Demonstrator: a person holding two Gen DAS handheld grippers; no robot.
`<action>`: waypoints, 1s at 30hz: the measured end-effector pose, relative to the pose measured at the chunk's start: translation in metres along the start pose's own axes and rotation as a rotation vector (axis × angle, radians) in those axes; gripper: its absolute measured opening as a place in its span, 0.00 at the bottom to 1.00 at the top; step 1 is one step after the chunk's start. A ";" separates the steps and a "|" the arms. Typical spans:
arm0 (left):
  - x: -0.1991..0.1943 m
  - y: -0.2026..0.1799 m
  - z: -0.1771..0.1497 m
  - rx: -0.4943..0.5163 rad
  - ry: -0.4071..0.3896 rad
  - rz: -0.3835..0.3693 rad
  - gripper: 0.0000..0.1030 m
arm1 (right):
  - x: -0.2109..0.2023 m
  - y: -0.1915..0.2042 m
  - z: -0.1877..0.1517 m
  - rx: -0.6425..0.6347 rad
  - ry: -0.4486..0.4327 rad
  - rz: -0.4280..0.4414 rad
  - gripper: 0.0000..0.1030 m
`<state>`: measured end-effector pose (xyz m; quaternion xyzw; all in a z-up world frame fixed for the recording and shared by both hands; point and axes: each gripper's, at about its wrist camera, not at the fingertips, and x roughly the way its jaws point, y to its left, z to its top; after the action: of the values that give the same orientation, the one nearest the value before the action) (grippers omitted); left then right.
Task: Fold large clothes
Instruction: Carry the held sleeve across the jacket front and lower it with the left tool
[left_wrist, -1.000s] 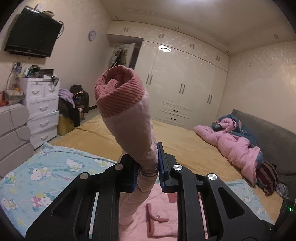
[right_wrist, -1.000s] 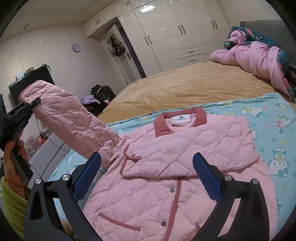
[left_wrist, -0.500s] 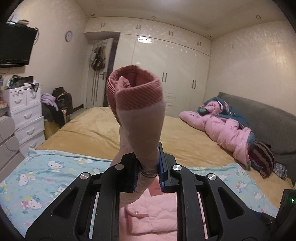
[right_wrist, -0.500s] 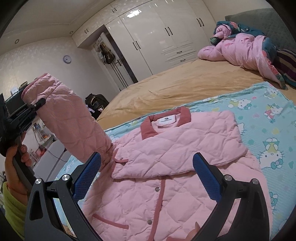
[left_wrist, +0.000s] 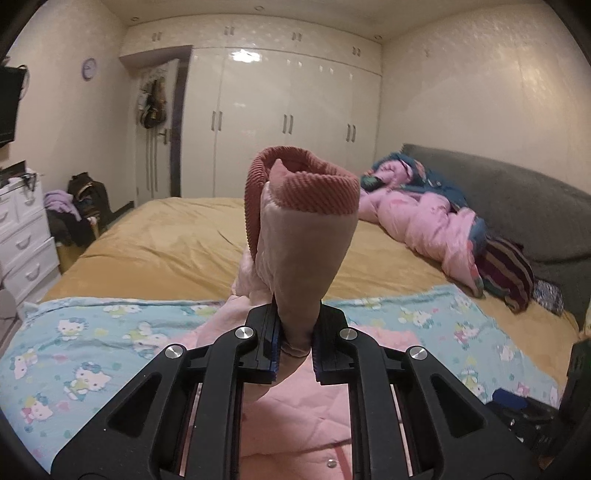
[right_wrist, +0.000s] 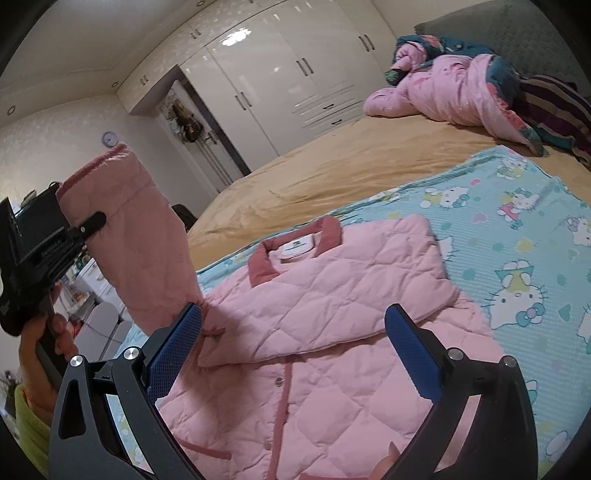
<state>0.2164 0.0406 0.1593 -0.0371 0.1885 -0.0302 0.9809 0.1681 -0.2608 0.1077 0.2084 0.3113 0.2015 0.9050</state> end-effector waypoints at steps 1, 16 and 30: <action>0.006 -0.006 -0.004 0.007 0.012 -0.010 0.06 | 0.000 -0.004 0.001 0.007 -0.001 -0.004 0.96; 0.070 -0.066 -0.069 0.106 0.177 -0.110 0.06 | -0.010 -0.057 0.009 0.092 -0.024 -0.099 0.96; 0.109 -0.110 -0.141 0.251 0.348 -0.152 0.14 | 0.003 -0.079 0.008 0.127 0.000 -0.142 0.96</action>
<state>0.2600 -0.0859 -0.0017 0.0769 0.3461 -0.1332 0.9255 0.1936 -0.3269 0.0727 0.2428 0.3374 0.1165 0.9020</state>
